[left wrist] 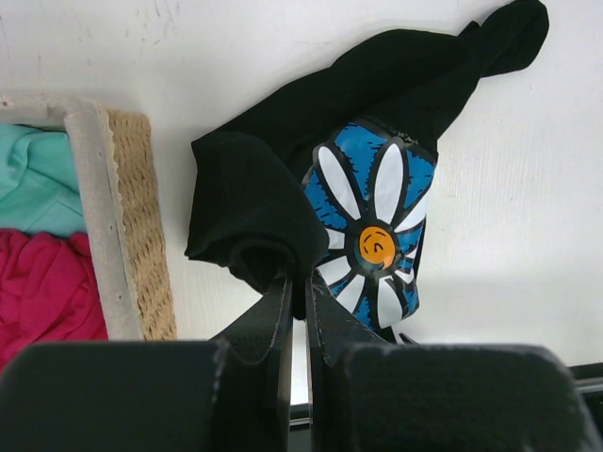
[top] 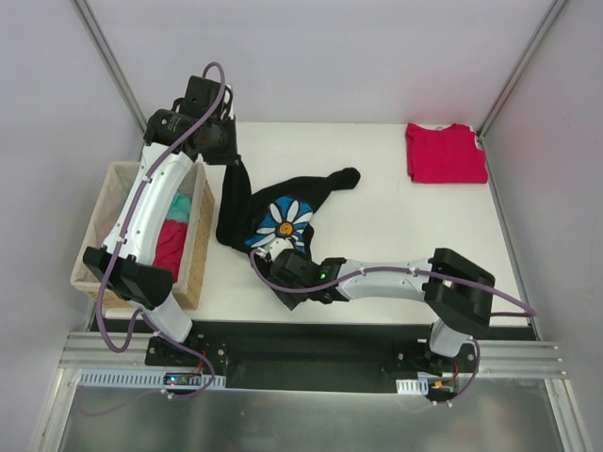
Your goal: Fold and stack the t-shirts
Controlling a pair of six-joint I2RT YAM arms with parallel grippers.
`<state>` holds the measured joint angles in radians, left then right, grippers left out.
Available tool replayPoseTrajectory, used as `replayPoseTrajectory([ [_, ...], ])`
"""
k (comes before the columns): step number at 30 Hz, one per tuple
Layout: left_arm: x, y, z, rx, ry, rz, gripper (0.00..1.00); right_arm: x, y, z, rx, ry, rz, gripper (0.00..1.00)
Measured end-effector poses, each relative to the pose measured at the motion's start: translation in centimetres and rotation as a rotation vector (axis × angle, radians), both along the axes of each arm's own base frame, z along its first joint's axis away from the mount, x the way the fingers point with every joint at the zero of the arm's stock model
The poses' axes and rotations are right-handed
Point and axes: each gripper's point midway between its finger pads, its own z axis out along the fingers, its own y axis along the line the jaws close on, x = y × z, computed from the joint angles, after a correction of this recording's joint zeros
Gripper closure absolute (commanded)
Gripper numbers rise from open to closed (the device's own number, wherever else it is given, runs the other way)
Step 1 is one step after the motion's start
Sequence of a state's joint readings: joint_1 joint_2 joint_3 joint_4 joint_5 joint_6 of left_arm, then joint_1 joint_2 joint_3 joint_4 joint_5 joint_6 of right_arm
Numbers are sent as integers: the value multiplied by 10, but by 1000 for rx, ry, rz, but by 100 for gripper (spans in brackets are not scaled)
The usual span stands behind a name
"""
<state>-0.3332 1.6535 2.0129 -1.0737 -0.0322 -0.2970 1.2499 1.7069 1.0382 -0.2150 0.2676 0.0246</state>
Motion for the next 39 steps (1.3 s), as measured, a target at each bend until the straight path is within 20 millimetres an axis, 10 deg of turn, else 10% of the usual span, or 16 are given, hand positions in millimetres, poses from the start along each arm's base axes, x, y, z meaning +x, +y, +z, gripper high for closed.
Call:
replayPoseTrajectory([
  [16,0,1,-5,7,11,2,99,9,-29,-13,-19,22,-56,33],
  [33,0,1,-5,9,9,4,99,-1,-16,-23,3,47,-29,41],
  [39,1,3,-6,17,9,10,99,0,-10,-24,23,46,-31,60],
])
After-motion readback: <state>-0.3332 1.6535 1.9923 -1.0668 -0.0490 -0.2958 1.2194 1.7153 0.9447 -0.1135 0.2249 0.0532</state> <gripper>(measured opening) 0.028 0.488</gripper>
